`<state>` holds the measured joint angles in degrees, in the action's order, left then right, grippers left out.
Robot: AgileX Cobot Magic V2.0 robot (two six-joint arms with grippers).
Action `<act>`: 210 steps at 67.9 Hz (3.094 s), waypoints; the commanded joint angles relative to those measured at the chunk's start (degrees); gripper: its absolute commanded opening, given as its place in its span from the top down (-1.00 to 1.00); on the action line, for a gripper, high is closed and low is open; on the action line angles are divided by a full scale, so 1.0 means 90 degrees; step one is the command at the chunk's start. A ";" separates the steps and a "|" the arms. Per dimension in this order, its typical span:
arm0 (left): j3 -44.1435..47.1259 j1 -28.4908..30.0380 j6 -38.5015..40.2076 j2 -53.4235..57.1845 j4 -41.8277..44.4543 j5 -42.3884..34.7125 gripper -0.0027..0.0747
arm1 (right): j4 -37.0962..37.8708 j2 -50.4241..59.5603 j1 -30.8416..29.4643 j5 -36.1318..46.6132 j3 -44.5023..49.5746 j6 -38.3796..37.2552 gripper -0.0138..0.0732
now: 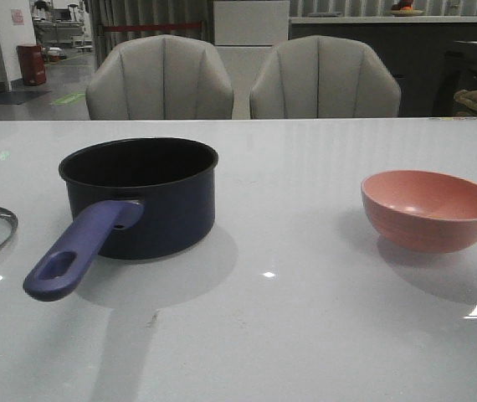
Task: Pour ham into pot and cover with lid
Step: 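Grasp the rim of the pink bowl with the right gripper, then lift the pink bowl and carry it over the saucepan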
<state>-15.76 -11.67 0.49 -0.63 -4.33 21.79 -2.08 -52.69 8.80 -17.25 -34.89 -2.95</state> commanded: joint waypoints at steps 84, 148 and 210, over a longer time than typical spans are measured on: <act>-0.0185 -0.0051 0.0002 -0.0069 -0.0014 -0.0515 -0.71 | -0.0827 -0.5207 -0.0739 -0.1932 -0.3939 0.0411 0.37; -0.0185 -0.0051 0.0002 -0.0069 -0.0014 -0.0515 -0.71 | -0.1453 -0.6483 0.2180 -0.3213 -0.8497 0.0672 0.37; -0.0185 -0.0051 0.0002 -0.0069 -0.0014 -0.0515 -0.71 | 0.0194 -0.5919 0.2897 0.5283 -0.5026 0.2314 0.37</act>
<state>-15.76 -11.67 0.49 -0.63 -4.33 21.75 -1.12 -109.99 33.71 15.98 -81.42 10.46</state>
